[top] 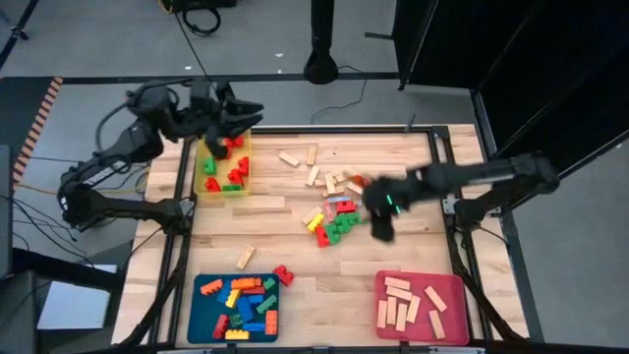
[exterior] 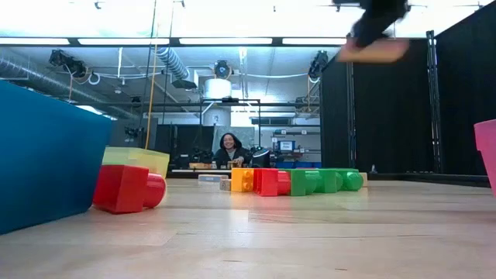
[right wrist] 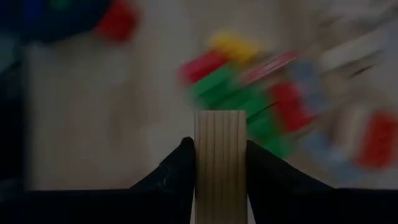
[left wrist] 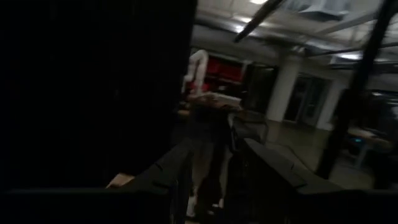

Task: Sort blocks by size
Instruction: Put the wooden block into the red bin

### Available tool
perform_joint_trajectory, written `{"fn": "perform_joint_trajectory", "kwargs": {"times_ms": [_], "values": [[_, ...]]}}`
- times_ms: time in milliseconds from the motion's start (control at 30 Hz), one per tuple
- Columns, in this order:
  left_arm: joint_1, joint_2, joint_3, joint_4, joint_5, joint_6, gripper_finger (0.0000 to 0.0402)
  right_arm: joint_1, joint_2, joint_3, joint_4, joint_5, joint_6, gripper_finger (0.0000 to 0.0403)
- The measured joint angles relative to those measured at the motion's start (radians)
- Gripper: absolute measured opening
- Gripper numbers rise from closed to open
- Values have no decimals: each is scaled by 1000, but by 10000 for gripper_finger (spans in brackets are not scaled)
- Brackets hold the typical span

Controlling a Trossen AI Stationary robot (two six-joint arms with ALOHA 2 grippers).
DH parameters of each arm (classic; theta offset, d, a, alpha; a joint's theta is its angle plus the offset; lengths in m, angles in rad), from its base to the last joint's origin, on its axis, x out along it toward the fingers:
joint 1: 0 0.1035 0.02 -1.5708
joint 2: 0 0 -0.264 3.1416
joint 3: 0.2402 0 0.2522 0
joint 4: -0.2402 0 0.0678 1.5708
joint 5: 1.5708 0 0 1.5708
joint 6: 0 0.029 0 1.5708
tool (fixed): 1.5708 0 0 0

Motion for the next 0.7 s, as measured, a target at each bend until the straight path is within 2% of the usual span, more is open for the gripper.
{"fn": "perform_joint_trajectory", "kwargs": {"times_ms": [133,300,400,533,600,700], "values": [[0,-48,0,-7,25,-6,145,250,2,0,-11,57,254,118],[0,-86,0,-14,29,-6,145,491,71,0,-8,88,592,118],[0,-98,1,-38,31,-1,145,592,137,0,0,88,744,118],[0,-99,1,-107,31,12,145,686,236,0,12,83,858,120],[0,-97,1,-140,31,13,145,715,284,0,12,53,901,146],[0,-90,1,-163,28,13,145,721,335,0,15,-30,910,209]]}}
